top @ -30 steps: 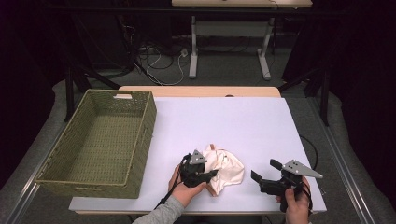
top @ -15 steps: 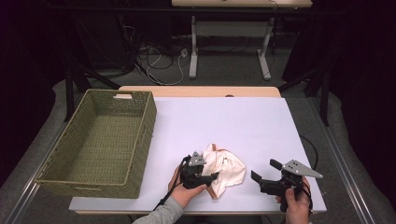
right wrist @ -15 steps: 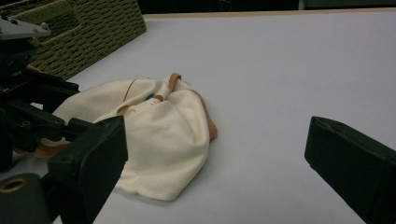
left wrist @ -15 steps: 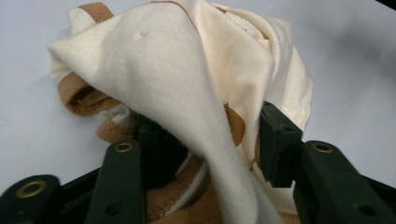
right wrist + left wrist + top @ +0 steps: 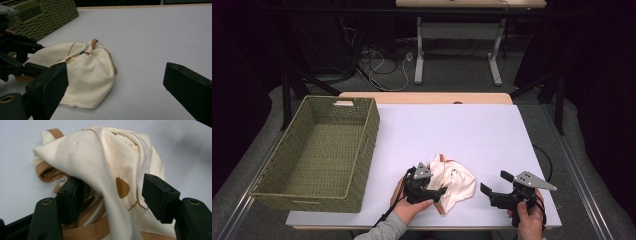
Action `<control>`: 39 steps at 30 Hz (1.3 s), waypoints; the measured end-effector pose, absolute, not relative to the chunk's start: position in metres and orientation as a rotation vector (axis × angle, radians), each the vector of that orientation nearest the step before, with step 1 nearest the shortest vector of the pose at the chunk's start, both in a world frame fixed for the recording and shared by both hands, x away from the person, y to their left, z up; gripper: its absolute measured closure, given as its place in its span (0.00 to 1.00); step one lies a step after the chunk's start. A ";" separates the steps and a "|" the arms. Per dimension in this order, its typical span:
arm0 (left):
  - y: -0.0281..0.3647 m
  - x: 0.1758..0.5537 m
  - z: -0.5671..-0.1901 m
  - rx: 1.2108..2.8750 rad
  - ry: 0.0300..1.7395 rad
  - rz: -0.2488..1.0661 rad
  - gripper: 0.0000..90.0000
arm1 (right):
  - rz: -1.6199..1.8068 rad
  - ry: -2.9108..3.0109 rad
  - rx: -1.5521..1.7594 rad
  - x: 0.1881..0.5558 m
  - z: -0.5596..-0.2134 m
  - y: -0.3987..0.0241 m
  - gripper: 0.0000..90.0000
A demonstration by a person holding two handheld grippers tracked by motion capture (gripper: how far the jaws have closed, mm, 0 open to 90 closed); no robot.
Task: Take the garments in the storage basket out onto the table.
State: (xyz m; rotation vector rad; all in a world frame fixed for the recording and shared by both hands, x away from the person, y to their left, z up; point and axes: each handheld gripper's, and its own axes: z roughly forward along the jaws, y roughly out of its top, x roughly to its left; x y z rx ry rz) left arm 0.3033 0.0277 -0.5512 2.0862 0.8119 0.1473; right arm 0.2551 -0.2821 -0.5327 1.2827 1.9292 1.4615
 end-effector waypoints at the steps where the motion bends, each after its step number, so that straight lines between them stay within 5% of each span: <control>1: 0.027 0.302 -0.551 2.078 0.820 0.140 0.39 | 1.453 1.932 1.284 0.255 -0.533 -0.282 0.06; 13: 0.039 0.302 -0.531 2.025 0.826 0.135 0.39 | 1.448 1.931 1.286 0.256 -0.534 -0.280 0.06; 30: 0.069 0.311 -0.500 1.881 0.914 0.133 0.01 | 1.393 1.972 1.230 0.251 -0.530 -0.266 0.00; 39: 0.097 0.309 -0.490 1.817 0.935 0.132 0.00 | 1.364 2.004 1.202 0.249 -0.529 -0.249 0.00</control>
